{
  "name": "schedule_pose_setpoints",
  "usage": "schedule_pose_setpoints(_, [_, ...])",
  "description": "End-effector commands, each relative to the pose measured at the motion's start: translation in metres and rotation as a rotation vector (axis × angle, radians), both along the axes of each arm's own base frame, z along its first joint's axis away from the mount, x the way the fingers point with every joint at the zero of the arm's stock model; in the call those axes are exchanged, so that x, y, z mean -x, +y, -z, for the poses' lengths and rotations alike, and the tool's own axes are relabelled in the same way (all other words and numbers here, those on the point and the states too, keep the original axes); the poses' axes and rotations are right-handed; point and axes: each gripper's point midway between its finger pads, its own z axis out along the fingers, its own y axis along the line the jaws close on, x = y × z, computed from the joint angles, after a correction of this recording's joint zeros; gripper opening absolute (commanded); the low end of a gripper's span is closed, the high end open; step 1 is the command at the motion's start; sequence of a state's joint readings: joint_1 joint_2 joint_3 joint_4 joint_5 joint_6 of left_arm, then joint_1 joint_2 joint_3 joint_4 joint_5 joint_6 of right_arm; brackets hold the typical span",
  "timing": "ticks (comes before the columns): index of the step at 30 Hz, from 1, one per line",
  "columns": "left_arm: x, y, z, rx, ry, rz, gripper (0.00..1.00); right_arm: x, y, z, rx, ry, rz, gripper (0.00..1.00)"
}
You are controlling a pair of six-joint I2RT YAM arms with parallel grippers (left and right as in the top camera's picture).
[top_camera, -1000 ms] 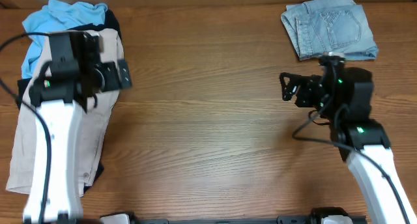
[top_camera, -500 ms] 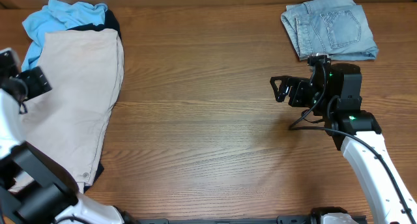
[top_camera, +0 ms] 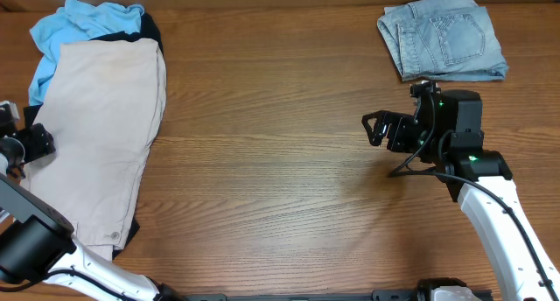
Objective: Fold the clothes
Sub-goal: 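Reach the left gripper to the beige shorts on the pile and grasp, then drag the beige shorts rightward off the pile with the left gripper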
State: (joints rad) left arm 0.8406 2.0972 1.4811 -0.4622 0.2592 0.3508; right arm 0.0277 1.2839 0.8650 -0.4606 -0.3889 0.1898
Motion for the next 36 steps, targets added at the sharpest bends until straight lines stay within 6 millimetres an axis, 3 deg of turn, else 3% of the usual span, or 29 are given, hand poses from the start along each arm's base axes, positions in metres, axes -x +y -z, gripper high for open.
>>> schedule_pose_setpoints(1, [-0.002, 0.004, 0.013, 0.014, 0.001, 0.027, 0.69, -0.006, 0.003, -0.014, -0.002, -0.042, -0.012, 1.00])
schedule_pose_setpoints(2, [-0.002, 0.004, 0.014, 0.015, 0.000, 0.027, 0.65, -0.006, 0.003, -0.014, -0.003, -0.043, -0.012, 0.99])
schedule_pose_setpoints(6, [-0.004, 0.003, 0.012, 0.020, -0.010, 0.030, 0.18, -0.008, 0.003, -0.016, -0.003, -0.054, -0.012, 0.99])
schedule_pose_setpoints(9, [-0.018, -0.004, -0.004, 0.058, -0.071, 0.016, 0.16, -0.010, 0.003, -0.019, -0.002, -0.069, -0.013, 0.99])
schedule_pose_setpoints(13, [-0.034, -0.016, -0.036, 0.094, -0.117, -0.015, 0.04, -0.014, 0.003, -0.023, -0.001, -0.095, -0.014, 0.99])
schedule_pose_setpoints(16, [-0.046, -0.033, -0.062, 0.113, -0.135, -0.018, 0.04, -0.018, 0.003, -0.027, -0.003, -0.116, -0.014, 0.96])
schedule_pose_setpoints(20, [-0.056, -0.070, -0.098, 0.149, -0.148, -0.005, 0.04, -0.020, 0.003, -0.029, -0.003, -0.131, -0.014, 0.93])
schedule_pose_setpoints(23, [-0.062, -0.109, -0.124, 0.199, -0.160, -0.002, 0.04, -0.020, 0.003, -0.030, -0.002, -0.133, -0.014, 0.92])
schedule_pose_setpoints(25, [-0.067, -0.150, -0.145, 0.253, -0.175, 0.060, 0.04, -0.021, 0.000, -0.032, -0.003, -0.136, -0.006, 0.91])
schedule_pose_setpoints(26, [-0.068, -0.192, -0.165, 0.274, -0.179, 0.140, 0.04, -0.021, -0.004, -0.036, -0.002, -0.135, 0.007, 0.91])
schedule_pose_setpoints(29, [-0.066, -0.256, -0.189, 0.280, -0.173, 0.269, 0.04, -0.020, -0.016, -0.045, -0.002, -0.121, 0.042, 0.90])
schedule_pose_setpoints(32, [-0.064, -0.324, -0.204, 0.288, -0.170, 0.419, 0.04, -0.017, -0.033, -0.057, 0.000, -0.104, 0.088, 0.89])
schedule_pose_setpoints(36, [-0.061, -0.415, -0.204, 0.318, -0.145, 0.612, 0.04, -0.011, -0.056, -0.073, 0.002, -0.081, 0.153, 0.89])
